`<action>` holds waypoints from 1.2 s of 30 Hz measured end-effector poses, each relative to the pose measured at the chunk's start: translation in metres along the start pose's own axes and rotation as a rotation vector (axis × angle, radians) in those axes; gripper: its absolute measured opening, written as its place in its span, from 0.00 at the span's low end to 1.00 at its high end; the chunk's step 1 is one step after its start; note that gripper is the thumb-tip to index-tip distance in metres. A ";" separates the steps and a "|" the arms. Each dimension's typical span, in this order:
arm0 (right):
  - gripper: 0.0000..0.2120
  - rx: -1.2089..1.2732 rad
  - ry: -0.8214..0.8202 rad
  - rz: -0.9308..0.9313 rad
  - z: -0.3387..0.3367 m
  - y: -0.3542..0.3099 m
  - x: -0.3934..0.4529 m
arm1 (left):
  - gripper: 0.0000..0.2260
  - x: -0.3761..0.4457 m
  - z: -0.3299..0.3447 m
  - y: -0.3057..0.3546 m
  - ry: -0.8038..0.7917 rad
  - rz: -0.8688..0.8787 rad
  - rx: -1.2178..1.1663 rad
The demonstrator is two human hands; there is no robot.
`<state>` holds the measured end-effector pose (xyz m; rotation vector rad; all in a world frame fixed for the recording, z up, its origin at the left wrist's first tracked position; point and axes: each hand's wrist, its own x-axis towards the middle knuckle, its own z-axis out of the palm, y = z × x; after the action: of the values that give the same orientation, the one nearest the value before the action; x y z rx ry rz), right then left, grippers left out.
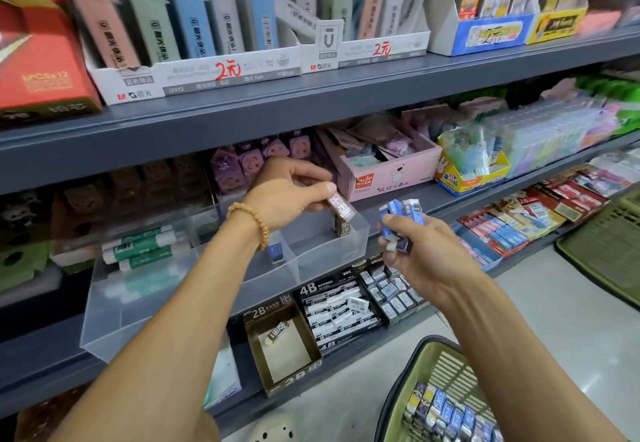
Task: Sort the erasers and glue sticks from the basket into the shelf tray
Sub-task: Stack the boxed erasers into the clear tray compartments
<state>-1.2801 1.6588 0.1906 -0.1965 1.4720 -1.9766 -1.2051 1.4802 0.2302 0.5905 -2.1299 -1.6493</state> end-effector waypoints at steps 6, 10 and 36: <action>0.03 -0.089 0.027 -0.015 -0.015 0.000 0.004 | 0.05 0.016 0.007 -0.010 -0.046 0.126 0.448; 0.02 -0.114 0.007 -0.019 -0.019 0.002 0.007 | 0.02 0.021 0.019 -0.016 -0.128 0.225 0.707; 0.12 -0.214 -0.172 -0.059 -0.021 0.001 0.000 | 0.06 0.014 0.028 -0.017 -0.099 0.227 0.683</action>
<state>-1.2903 1.6754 0.1821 -0.4957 1.5775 -1.7958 -1.2305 1.4918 0.2071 0.4272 -2.7135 -0.8230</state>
